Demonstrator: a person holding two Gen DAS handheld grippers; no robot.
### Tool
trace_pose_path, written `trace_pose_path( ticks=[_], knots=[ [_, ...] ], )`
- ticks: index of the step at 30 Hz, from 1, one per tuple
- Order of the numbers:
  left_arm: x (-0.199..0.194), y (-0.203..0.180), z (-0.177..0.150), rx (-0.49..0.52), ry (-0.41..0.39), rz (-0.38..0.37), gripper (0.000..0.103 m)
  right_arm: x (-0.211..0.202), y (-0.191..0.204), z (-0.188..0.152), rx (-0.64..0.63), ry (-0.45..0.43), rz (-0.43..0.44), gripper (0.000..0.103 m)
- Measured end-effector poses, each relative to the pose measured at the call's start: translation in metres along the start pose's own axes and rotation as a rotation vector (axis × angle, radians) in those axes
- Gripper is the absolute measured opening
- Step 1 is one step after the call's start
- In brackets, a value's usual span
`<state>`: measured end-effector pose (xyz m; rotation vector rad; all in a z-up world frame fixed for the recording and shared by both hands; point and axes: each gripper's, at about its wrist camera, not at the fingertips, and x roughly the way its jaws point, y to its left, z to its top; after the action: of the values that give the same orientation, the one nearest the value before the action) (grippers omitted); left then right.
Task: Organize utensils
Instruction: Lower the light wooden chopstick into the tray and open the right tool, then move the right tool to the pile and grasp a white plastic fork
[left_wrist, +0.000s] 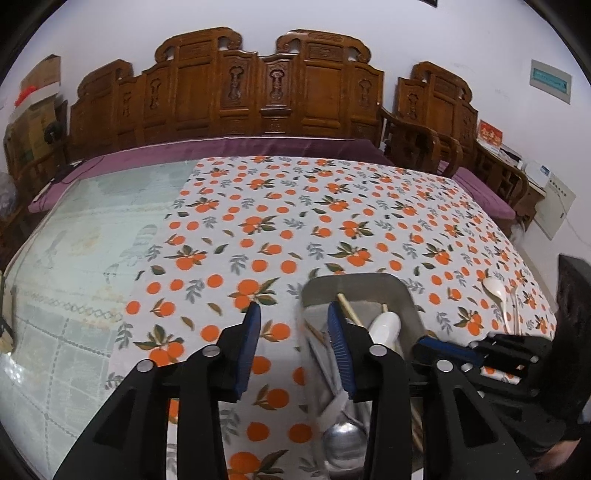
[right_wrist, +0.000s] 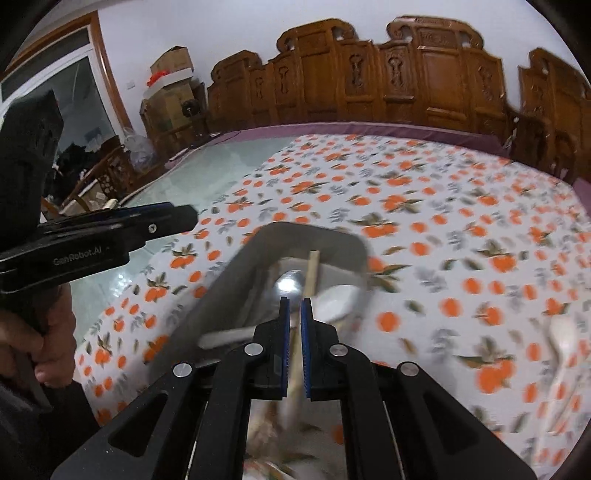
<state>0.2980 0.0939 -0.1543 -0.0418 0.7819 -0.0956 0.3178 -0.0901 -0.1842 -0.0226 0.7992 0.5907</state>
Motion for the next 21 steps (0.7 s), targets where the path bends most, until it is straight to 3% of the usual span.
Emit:
trace_pose_path(
  ticks=[3, 6, 11, 13, 17, 19, 21],
  knots=[
    [0.001, -0.016, -0.001, 0.020, 0.001, -0.022, 0.040, -0.023, -0.026, -0.004, -0.005, -0.015, -0.067, 0.008],
    [0.001, -0.031, -0.002, 0.040, -0.002, -0.046, 0.055, -0.045, -0.058, -0.010, 0.004, -0.027, -0.143, 0.008],
    [0.001, -0.052, -0.004, 0.063, -0.003, -0.065, 0.056, -0.069, -0.108, -0.025, 0.055, -0.035, -0.251, 0.008],
    [0.002, -0.058, -0.004, 0.068, -0.005, -0.069, 0.070, -0.075, -0.126, -0.031, 0.078, -0.038, -0.290, 0.008],
    [0.002, -0.069, -0.006, 0.083, -0.011, -0.066, 0.079, -0.084, -0.158, -0.044, 0.141, -0.044, -0.333, 0.008],
    [0.004, -0.075, -0.008, 0.090, -0.004, -0.065, 0.081, -0.088, -0.174, -0.052, 0.170, -0.044, -0.360, 0.018],
    [0.006, -0.079, -0.010, 0.097, -0.001, -0.062, 0.091, -0.090, -0.184, -0.057, 0.195, -0.047, -0.373, 0.024]
  ],
)
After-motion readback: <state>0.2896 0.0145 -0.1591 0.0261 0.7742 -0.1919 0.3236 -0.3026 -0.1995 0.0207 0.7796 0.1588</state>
